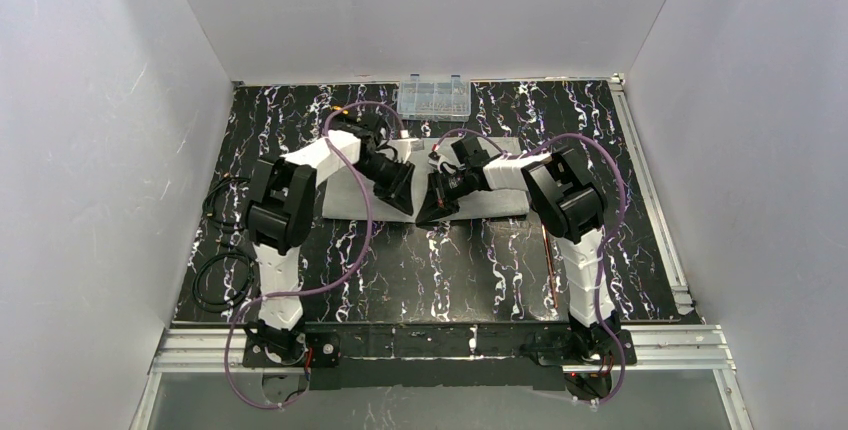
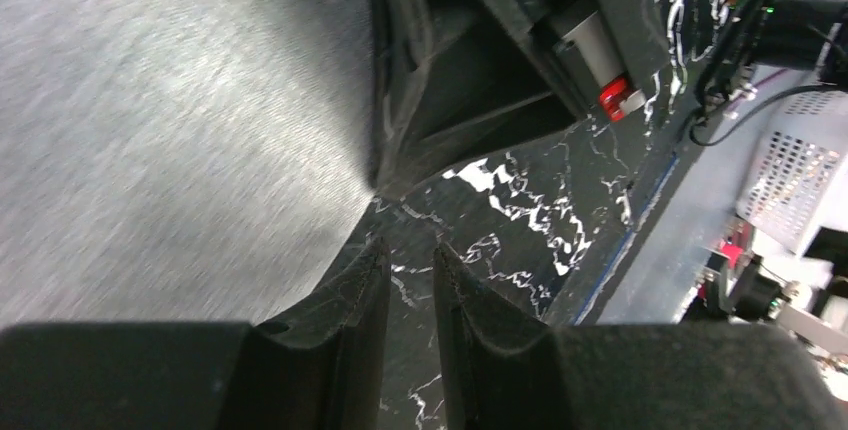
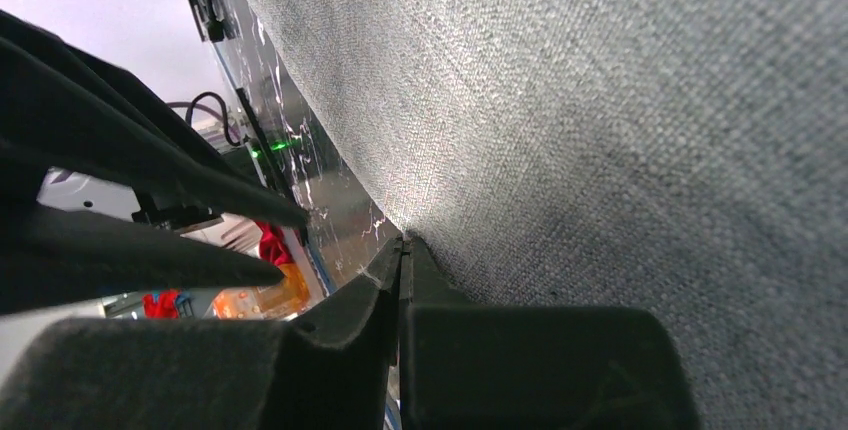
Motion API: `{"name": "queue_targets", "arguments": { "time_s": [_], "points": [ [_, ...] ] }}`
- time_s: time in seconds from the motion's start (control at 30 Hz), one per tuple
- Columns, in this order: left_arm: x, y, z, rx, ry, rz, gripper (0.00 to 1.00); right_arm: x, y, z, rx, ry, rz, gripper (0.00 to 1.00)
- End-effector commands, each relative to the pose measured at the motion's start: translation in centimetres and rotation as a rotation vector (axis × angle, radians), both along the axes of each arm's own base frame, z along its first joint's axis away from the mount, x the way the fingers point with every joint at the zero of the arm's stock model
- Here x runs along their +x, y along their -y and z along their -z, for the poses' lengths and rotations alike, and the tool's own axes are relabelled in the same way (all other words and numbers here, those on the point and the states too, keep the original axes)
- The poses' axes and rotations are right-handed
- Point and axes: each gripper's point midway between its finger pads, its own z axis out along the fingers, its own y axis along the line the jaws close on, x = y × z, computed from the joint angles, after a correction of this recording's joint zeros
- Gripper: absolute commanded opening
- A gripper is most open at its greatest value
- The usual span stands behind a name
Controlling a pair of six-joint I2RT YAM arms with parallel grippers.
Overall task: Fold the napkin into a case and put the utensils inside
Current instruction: Smooth out the rectangle-folded napkin at the center of the board.
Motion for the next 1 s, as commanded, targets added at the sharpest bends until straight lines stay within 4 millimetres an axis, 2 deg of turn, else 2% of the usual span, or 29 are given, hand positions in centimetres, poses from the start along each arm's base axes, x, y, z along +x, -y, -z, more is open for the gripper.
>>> {"name": "queue_targets", "arguments": {
  "time_s": [0.0,0.23,0.4,0.53,0.67,0.87,0.97],
  "points": [
    [-1.5,2.0,0.4,-0.099,-0.112,-0.013,0.22,-0.5,0.8,2.4,-0.072,-0.019,0.018,0.10],
    [-1.7,2.0,2.4,-0.077,-0.148,-0.004,0.21,-0.5,0.7,2.1,-0.064,-0.017,0.037,0.09],
    [-2.4,0.5,4.3,0.021,-0.165,0.020,0.19,-0.2,0.5,1.7,-0.056,-0.014,0.047,0.09],
    [-3.1,-2.1,5.6,0.157,-0.172,0.040,0.18,0.0,0.4,1.2,-0.054,-0.007,0.051,0.08],
    [-3.6,-5.1,5.6,0.233,-0.191,0.049,0.17,0.1,0.5,1.0,-0.058,0.000,0.055,0.08],
    [-1.9,-11.3,4.6,0.227,-0.254,-0.068,0.17,0.0,0.7,0.9,-0.064,0.006,0.059,0.08],
    [-1.8,-13.4,4.4,0.208,-0.295,-0.105,0.17,0.0,0.7,0.7,-0.065,0.011,0.063,0.08]
  ]
}}
